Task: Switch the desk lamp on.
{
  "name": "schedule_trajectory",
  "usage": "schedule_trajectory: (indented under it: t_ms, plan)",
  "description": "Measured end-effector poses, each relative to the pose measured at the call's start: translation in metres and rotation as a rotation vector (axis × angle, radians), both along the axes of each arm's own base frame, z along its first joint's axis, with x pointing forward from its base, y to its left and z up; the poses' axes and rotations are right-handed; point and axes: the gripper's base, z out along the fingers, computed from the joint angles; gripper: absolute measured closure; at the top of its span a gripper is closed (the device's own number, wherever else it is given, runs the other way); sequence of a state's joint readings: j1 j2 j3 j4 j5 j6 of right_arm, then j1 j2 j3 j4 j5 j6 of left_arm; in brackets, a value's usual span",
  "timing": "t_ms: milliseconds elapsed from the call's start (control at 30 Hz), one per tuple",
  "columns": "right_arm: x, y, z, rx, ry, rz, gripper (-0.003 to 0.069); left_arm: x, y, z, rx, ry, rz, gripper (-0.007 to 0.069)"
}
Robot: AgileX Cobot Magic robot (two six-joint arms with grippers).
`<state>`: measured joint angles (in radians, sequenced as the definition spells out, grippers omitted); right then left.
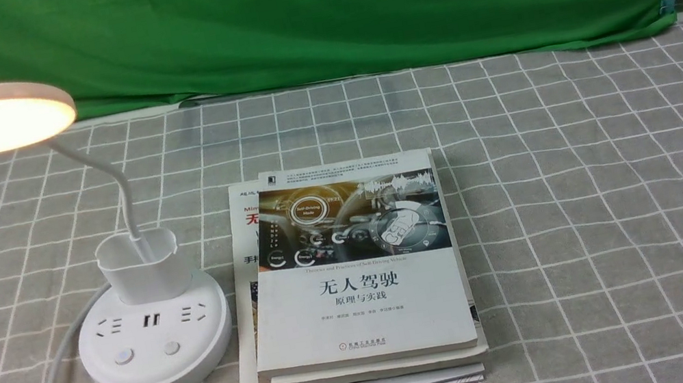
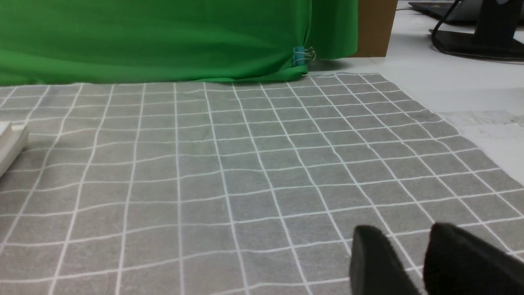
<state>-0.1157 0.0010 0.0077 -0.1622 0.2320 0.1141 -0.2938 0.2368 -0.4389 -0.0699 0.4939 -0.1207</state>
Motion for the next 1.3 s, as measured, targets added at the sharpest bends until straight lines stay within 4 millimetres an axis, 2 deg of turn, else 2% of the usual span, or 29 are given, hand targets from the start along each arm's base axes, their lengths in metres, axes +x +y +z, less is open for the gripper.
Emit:
schedule_trajectory:
  t_ms: [333, 467, 600, 700, 833, 933, 1033, 1300]
  plan:
    - [0.000, 0.000, 0.000, 0.000, 0.000, 0.000, 0.0414, 0.000, 0.000, 0.000, 0.000, 0.001, 0.000, 0.0606]
    - [0.000, 0.000, 0.000, 0.000, -0.001, 0.000, 0.0414, 0.002, 0.001, -0.007, 0.023, -0.027, 0.011, 0.0606]
    - [0.000, 0.000, 0.000, 0.000, 0.000, 0.000, 0.0414, 0.001, 0.007, -0.020, 0.143, -0.168, 0.075, 0.0606]
    - [0.000, 0.000, 0.000, 0.000, -0.001, 0.000, 0.0414, -0.001, 0.012, -0.041, 0.198, -0.247, 0.154, 0.0606]
    - [0.000, 0.000, 0.000, 0.000, -0.001, 0.000, 0.0414, 0.002, 0.016, -0.086, 0.231, -0.198, 0.229, 0.0606]
    - [0.000, 0.000, 0.000, 0.000, 0.000, 0.000, 0.0414, 0.002, 0.017, -0.105, 0.249, -0.134, 0.246, 0.0606]
    - [0.000, 0.000, 0.000, 0.000, -0.001, 0.000, 0.0414, 0.001, 0.018, -0.111, 0.258, -0.095, 0.253, 0.0606]
    - [0.000, 0.000, 0.000, 0.000, -0.001, 0.000, 0.0414, 0.001, 0.018, -0.110, 0.258, -0.107, 0.255, 0.0606]
